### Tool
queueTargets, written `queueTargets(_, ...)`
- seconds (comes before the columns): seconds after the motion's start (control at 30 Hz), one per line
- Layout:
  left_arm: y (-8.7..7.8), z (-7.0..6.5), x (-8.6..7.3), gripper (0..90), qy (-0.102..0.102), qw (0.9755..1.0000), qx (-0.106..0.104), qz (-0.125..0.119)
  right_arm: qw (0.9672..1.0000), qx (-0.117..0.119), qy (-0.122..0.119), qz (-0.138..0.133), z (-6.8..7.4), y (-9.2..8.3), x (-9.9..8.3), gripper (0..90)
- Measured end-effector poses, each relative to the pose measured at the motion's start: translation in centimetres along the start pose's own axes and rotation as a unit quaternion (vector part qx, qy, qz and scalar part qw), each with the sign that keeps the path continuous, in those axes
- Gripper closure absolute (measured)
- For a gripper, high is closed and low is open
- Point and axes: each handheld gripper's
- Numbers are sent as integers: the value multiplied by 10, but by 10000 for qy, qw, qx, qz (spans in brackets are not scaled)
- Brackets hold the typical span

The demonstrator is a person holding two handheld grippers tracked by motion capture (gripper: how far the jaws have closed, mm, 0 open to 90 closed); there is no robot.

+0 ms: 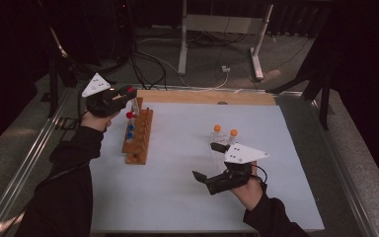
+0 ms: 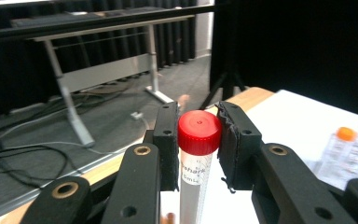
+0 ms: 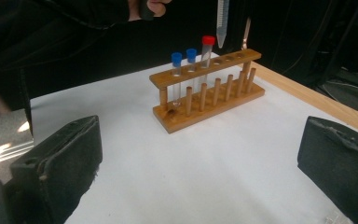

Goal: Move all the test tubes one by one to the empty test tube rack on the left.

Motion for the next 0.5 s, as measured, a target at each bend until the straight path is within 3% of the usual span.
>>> queueTargets(0.33,7,23,-14,718,-269,9992,293,43,10000,30,-33,48,1,2,0,0)
queueTargets(0.5,11,30,-20,718,-405,9987,307,80,9999,42,-32,86,1,2,-1,0)
Point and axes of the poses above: each handheld gripper's, and its own axes: y roughly forward along the jaws, x roughly out of its top, z roughly to its left, and after that the axes turned 13 degrees about z, right-handed
